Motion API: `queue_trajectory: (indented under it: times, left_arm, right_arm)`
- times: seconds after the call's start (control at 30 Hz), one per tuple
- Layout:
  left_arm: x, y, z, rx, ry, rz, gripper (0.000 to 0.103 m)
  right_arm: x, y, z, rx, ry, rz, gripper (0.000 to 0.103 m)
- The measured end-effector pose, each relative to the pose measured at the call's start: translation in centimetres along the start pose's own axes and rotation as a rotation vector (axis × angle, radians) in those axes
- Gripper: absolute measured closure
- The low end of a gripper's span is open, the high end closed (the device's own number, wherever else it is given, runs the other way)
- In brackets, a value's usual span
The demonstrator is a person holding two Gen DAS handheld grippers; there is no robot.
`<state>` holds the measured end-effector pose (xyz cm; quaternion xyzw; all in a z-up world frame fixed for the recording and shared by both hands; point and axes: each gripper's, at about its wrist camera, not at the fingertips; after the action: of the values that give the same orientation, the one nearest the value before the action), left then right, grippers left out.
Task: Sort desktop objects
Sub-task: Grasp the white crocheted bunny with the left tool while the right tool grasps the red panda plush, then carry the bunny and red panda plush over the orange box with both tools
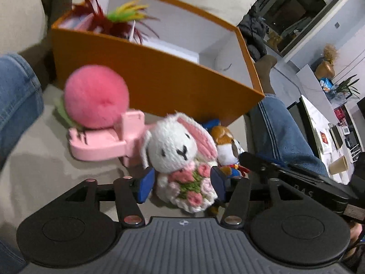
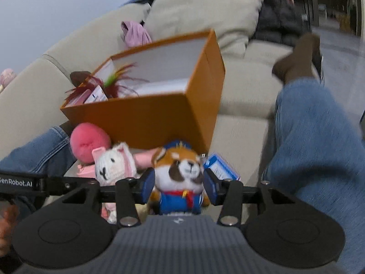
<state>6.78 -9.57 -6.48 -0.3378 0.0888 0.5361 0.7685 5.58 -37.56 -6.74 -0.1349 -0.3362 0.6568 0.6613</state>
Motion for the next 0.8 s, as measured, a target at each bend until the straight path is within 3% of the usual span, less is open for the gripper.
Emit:
queue_trajectory:
  times: [0.1,0.3,0.4,0.5,0.8]
  left_arm:
    - [0.0,0.1,-1.2,0.014,-0.035,0.033,0.036]
    - [0.3,-0.3,-2.6,0.017,-0.018,0.109,0.029]
    - [0.3,-0.4,-3.1,0.031,-0.015,0.141,0.028]
    - [-0.1,-0.4,-3.4,0.036,-0.035,0.110,0.028]
    - [1.2,-0.5,-5.1,0.059,-0.011,0.150,0.024]
  right_arm:
    - [-0.6,0.2,-1.1,0.054,-0.018,-0.044,0.052]
    - [-1.6,0.6,-2.6,0.118,-0.068,-0.104,0.050]
    - [-1.5,0.5,-3.0,0.133,-0.097,-0.100,0.050]
    - [-1.6,0.6,-3.1,0.144,-0.124,-0.095,0.050]
    - [-1.2,0.6,-4.0,0.158,-0.127,-0.070,0.047]
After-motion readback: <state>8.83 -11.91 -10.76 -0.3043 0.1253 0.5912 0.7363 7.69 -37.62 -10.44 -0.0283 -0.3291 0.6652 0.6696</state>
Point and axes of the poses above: each gripper's, at about its wrist camera, not at the fingertips, and z roughly against the way its jaws point, x to its left, y to its underside, and after that the axes turned 7 degrees about y, right-handed
